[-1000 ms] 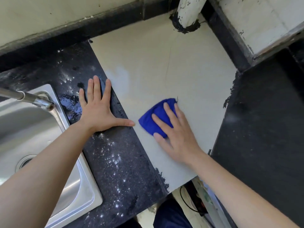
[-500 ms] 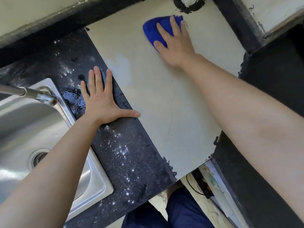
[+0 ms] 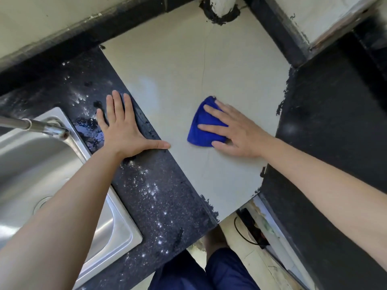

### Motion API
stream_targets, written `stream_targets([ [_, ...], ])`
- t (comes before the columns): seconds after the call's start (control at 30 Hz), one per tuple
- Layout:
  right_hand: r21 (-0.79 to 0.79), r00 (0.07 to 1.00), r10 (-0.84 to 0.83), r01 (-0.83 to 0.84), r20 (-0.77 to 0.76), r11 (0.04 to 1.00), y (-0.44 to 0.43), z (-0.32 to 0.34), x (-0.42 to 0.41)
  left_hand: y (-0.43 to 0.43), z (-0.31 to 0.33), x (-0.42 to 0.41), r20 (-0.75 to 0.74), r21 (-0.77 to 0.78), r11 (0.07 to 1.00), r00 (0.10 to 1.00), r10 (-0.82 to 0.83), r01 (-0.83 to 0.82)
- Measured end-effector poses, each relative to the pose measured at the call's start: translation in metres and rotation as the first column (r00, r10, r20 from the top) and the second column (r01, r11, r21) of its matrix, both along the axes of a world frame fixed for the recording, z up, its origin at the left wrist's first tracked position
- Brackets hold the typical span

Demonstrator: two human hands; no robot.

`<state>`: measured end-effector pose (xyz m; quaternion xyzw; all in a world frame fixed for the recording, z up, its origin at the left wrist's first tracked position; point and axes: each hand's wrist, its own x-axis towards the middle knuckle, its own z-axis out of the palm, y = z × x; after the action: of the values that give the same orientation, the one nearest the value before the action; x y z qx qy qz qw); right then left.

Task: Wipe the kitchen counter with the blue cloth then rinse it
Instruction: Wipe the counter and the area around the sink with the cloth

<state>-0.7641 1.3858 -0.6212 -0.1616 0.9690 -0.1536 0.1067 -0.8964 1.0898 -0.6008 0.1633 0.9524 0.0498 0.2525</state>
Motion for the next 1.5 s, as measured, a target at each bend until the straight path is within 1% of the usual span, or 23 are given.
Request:
stream_targets([
  [0.07, 0.04, 0.968, -0.245, 0.243, 0.052, 0.969, 0.027, 0.007, 0.005, -0.001, 0.002, -0.001, 0.001, -0.005, 1.0, 1.0, -0.006, 0.006],
  [0.13, 0.071, 0.834, -0.538, 0.533, 0.125, 0.843, 0.029, 0.011, -0.002, -0.002, 0.003, -0.001, -0.003, -0.004, 1.0, 1.0, -0.001, 0.001],
  [0.2, 0.081, 0.719, -0.683, 0.679, 0.127, 0.73, 0.006, 0.013, -0.007, -0.003, 0.003, 0.0, -0.013, 0.003, 1.0, 1.0, 0.003, -0.003],
  [0.23, 0.078, 0.694, -0.71, 0.706, 0.122, 0.703, -0.01, 0.013, -0.004, -0.003, 0.003, 0.0, -0.019, 0.003, 1.0, 1.0, -0.002, 0.002],
  [0.3, 0.065, 0.722, -0.68, 0.678, 0.125, 0.732, -0.049, 0.008, 0.021, -0.005, 0.004, 0.002, -0.021, 0.009, 1.0, 1.0, -0.015, 0.015],
  [0.4, 0.047, 0.85, -0.514, 0.513, 0.116, 0.857, -0.107, 0.005, 0.096, -0.006, 0.009, 0.007, -0.035, 0.027, 0.999, 0.999, -0.018, 0.019],
  [0.53, 0.032, 0.917, -0.35, 0.35, 0.191, 0.936, -0.126, 0.012, 0.186, -0.011, 0.01, 0.054, -0.326, 0.139, 0.98, 0.941, -0.088, 0.14],
  [0.6, 0.081, 0.92, -0.333, 0.323, 0.205, 0.943, -0.106, 0.017, 0.198, -0.015, 0.008, 0.093, -0.361, 0.231, 0.95, 0.925, -0.116, 0.209],
  [0.63, 0.124, 0.893, -0.387, 0.368, 0.228, 0.922, -0.093, 0.019, 0.194, -0.015, 0.006, 0.111, -0.329, 0.263, 0.939, 0.935, -0.13, 0.223],
  [0.7, 0.199, 0.764, -0.593, 0.559, 0.252, 0.805, -0.063, 0.021, 0.166, -0.015, 0.001, 0.142, -0.253, 0.275, 0.93, 0.952, -0.174, 0.243],
  [0.77, 0.237, 0.624, -0.743, 0.705, 0.241, 0.669, -0.032, 0.022, 0.127, -0.017, -0.006, 0.16, -0.214, 0.221, 0.937, 0.951, -0.223, 0.27],
  [0.8, 0.256, 0.581, -0.778, 0.735, 0.241, 0.628, -0.018, 0.022, 0.108, -0.018, -0.009, 0.165, -0.196, 0.195, 0.941, 0.951, -0.24, 0.278],
  [0.9, 0.32, 0.546, -0.806, 0.74, 0.226, 0.591, 0.004, 0.019, 0.07, -0.018, -0.015, 0.167, -0.174, 0.169, 0.944, 0.951, -0.254, 0.283],
  [1.07, 0.27, 0.567, -0.806, 0.76, 0.171, 0.592, -0.013, 0.009, 0.064, -0.02, -0.014, 0.165, -0.142, 0.126, 0.954, 0.957, -0.255, 0.273],
  [1.1, 0.248, 0.592, -0.785, 0.745, 0.181, 0.619, -0.023, 0.009, 0.073, -0.02, -0.013, 0.165, -0.128, 0.125, 0.954, 0.958, -0.256, 0.271],
  [1.17, 0.192, 0.702, -0.686, 0.658, 0.19, 0.728, -0.052, 0.008, 0.099, -0.019, -0.01, 0.165, -0.113, 0.139, 0.956, 0.963, -0.244, 0.258],
  [1.23, 0.137, 0.849, -0.487, 0.468, 0.204, 0.873, -0.08, 0.01, 0.135, -0.018, -0.009, 0.165, -0.102, 0.133, 0.961, 0.968, -0.23, 0.242],
  [1.27, 0.113, 0.917, -0.342, 0.325, 0.207, 0.939, -0.085, 0.011, 0.154, -0.018, -0.009, 0.164, -0.104, 0.124, 0.963, 0.969, -0.226, 0.238],
  [1.33, 0.097, 0.977, -0.062, 0.042, 0.206, 0.994, -0.071, 0.013, 0.177, -0.017, -0.01, 0.163, -0.106, 0.104, 0.966, 0.969, -0.224, 0.235],
  [1.37, 0.111, 0.98, 0.007, -0.029, 0.201, 0.993, -0.055, 0.013, 0.177, -0.017, -0.009, 0.163, -0.101, 0.094, 0.967, 0.968, -0.228, 0.238],
  [1.4, 0.134, 0.98, 0.003, -0.03, 0.2, 0.991, -0.037, 0.014, 0.17, -0.016, -0.008, 0.163, -0.096, 0.086, 0.967, 0.968, -0.233, 0.241],
  [1.43, 0.141, 0.976, -0.066, 0.037, 0.206, 0.989, -0.022, 0.014, 0.155, -0.015, -0.007, 0.163, -0.094, 0.08, 0.967, 0.968, -0.233, 0.241],
  [1.5, 0.136, 0.934, -0.289, 0.265, 0.21, 0.955, 0.001, 0.016, 0.106, -0.012, -0.005, 0.164, -0.097, 0.066, 0.967, 0.966, -0.238, 0.245],
])
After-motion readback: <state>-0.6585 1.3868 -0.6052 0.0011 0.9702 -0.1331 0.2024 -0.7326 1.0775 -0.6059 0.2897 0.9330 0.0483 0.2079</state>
